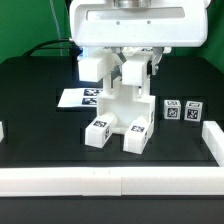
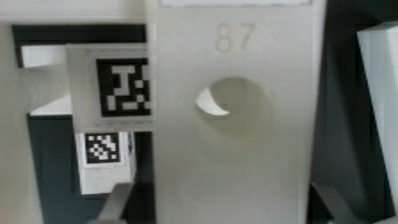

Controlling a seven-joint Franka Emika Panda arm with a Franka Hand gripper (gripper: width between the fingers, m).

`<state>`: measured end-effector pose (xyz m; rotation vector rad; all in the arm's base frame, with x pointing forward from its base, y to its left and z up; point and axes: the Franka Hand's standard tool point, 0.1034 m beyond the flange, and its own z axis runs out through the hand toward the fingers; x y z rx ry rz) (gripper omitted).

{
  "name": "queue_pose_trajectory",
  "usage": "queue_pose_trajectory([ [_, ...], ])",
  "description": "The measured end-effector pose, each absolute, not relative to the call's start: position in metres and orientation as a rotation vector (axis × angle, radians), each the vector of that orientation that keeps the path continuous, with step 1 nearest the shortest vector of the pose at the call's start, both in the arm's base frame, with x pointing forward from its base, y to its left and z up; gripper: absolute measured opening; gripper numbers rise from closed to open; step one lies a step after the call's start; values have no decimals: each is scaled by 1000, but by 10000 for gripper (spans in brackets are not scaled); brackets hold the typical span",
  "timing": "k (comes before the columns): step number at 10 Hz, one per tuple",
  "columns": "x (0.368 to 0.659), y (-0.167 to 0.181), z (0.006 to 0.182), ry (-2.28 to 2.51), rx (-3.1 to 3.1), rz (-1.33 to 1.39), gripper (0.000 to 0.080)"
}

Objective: Assemble chair

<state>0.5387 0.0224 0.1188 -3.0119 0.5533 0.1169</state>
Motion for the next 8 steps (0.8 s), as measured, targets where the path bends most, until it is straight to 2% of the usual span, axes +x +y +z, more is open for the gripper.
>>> queue_pose_trajectory([
  [8,539,28,119,542,-3014,114,288],
])
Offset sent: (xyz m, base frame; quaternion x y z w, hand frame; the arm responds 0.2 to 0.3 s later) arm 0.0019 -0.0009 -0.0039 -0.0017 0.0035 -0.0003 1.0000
